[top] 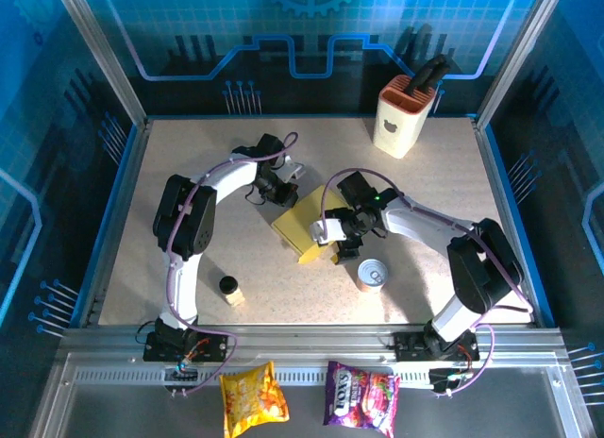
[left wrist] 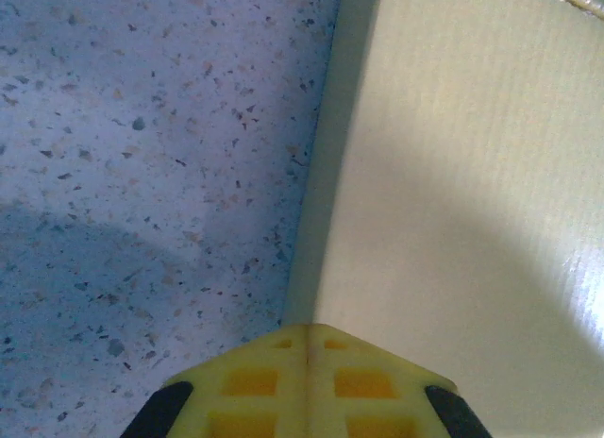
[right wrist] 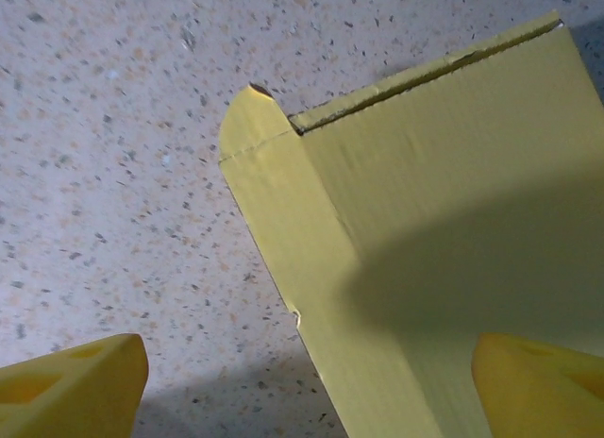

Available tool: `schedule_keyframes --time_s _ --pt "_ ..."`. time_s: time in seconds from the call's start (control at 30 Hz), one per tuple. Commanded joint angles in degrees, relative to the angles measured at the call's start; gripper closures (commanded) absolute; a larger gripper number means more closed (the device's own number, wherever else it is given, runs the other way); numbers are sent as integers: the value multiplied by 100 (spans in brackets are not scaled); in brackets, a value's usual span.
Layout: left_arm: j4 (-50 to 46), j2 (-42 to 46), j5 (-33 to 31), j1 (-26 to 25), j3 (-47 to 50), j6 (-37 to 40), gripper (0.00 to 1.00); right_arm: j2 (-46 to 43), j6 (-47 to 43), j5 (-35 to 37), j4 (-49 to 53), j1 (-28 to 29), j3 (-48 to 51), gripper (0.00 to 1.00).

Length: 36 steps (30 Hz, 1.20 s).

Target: Fold the paper box

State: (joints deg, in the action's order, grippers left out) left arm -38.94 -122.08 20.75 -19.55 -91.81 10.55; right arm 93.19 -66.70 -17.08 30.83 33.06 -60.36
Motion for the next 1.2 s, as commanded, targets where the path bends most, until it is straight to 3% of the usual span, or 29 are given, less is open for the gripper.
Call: schedule_keyframes --time_s 0.0,0.57,0.6,0.7,0.93,1.07,1.17 --pt "-274 -156 -378 17 -102 89 96 147 -288 81 -366 56 42 10" --pt "-439 -197 -656 21 -193 186 94 481 -641 147 -759 34 17 10" --pt "-434 -199 -666 15 -189 187 94 491 -678 182 -793 32 10 4" --pt "-502 -194 -695 20 -218 169 94 487 -745 208 -930 -18 28 3" --pt "-582 310 -359 23 -145 -15 75 259 -617 -286 -923 -212 -8 3" --pt "-522 722 -409 39 169 -364 70 86 -32 -885 -736 -579 -283 4" --pt "-310 1134 -415 56 545 -838 62 168 962 -1232 -844 -807 -592 4"
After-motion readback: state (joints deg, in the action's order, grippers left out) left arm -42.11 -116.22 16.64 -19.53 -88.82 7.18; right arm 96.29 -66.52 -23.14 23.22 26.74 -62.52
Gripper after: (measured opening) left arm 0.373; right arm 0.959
